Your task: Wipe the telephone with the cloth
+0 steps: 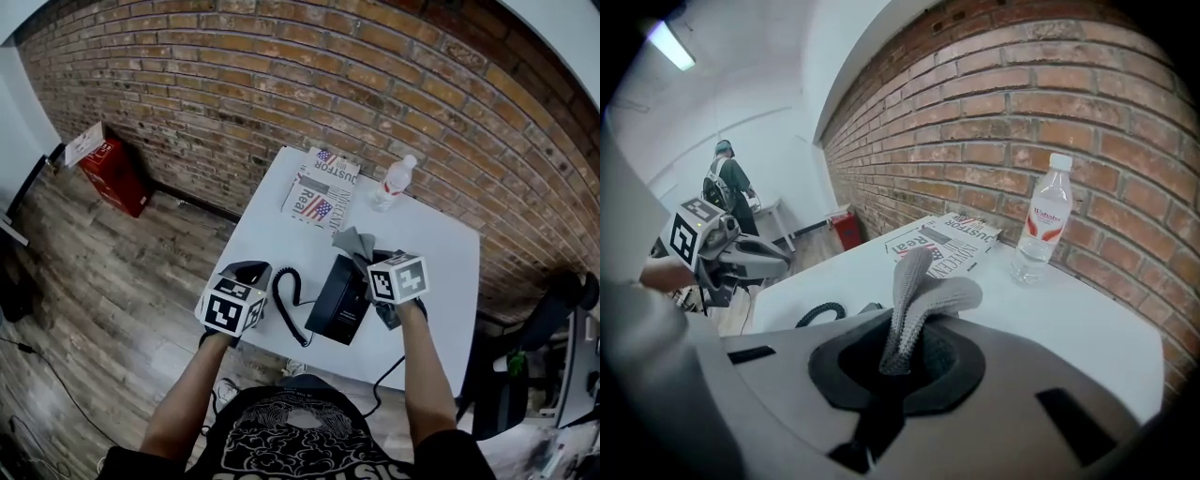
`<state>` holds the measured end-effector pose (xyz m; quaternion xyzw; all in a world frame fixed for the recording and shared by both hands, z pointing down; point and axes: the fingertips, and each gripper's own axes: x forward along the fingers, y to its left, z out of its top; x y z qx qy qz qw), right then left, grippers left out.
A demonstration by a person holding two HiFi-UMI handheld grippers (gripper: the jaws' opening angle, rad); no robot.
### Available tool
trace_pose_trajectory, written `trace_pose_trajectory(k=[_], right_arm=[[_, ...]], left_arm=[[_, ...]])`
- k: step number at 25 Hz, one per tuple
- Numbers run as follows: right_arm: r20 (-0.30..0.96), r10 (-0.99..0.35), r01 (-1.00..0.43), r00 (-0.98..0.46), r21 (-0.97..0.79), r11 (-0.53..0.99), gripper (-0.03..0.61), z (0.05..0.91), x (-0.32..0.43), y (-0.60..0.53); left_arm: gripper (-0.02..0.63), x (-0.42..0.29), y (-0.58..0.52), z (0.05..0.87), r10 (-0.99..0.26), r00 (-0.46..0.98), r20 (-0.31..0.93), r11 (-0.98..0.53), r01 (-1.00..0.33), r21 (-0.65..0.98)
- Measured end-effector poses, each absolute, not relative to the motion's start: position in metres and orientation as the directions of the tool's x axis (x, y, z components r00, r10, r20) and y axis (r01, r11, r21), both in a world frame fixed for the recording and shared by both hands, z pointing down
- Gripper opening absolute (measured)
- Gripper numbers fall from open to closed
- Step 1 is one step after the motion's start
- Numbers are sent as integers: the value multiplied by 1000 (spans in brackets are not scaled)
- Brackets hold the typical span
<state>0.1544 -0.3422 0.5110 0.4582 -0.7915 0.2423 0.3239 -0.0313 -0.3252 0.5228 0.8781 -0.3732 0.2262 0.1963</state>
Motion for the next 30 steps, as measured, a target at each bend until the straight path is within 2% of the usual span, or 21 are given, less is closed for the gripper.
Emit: trace_pose_trajectory(k=[30], right_arm=[[734, -534, -831, -419, -73, 552, 12, 515, 102, -358]], left_arm=[[6, -80, -322, 517, -628, 559, 542, -575, -802, 161]])
